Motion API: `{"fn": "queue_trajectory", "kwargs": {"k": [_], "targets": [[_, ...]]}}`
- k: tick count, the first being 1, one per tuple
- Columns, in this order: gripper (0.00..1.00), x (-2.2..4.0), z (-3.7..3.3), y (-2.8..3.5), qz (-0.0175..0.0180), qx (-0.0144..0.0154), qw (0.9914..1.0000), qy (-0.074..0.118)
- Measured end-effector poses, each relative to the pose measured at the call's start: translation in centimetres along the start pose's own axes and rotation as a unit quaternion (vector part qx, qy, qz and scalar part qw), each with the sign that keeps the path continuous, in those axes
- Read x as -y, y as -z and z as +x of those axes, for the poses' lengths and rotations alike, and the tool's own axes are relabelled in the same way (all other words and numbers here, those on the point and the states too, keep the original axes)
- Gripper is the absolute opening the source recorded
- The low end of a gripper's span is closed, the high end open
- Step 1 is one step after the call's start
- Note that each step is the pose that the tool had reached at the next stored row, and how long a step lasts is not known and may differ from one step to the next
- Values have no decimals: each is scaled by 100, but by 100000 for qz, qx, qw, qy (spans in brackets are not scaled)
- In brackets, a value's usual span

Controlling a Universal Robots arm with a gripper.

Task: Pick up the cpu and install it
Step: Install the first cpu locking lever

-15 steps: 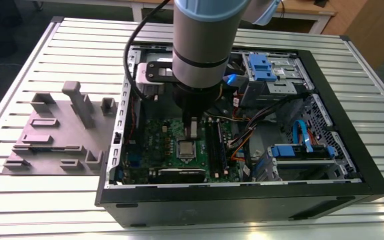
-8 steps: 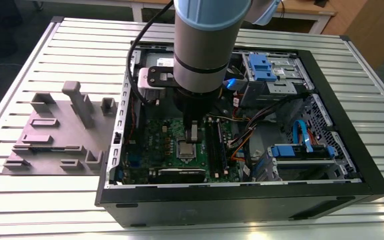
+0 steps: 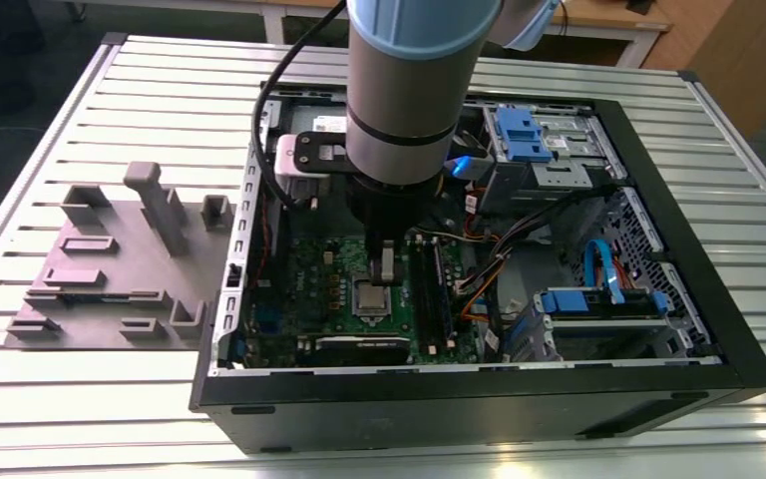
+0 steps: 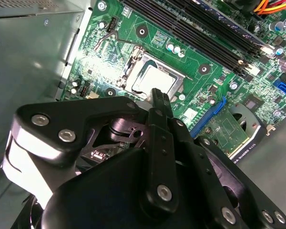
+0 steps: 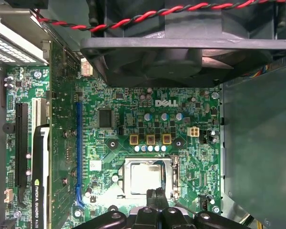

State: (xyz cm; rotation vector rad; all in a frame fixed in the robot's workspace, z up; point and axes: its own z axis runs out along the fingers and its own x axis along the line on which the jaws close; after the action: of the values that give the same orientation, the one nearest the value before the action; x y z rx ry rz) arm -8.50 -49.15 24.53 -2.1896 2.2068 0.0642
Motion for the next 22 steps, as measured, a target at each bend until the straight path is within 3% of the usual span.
{"fn": "queue_trajectory", "kwargs": {"k": [6, 11, 12, 13, 15, 16, 22], "targets": [[10, -1, 0, 4, -8, 49, 100000, 2], [10, -1, -6, 121, -3, 177, 100000, 1], [10, -1, -6, 129, -6, 337, 99999, 4], [10, 0, -6, 129, 3, 1005, 99995, 18], [10, -2, -7, 130, 35, 2843, 99960, 22], [10, -3, -7, 130, 32, 3600, 99935, 28], [10, -4, -9, 131, 64, 3741, 99930, -291]]}}
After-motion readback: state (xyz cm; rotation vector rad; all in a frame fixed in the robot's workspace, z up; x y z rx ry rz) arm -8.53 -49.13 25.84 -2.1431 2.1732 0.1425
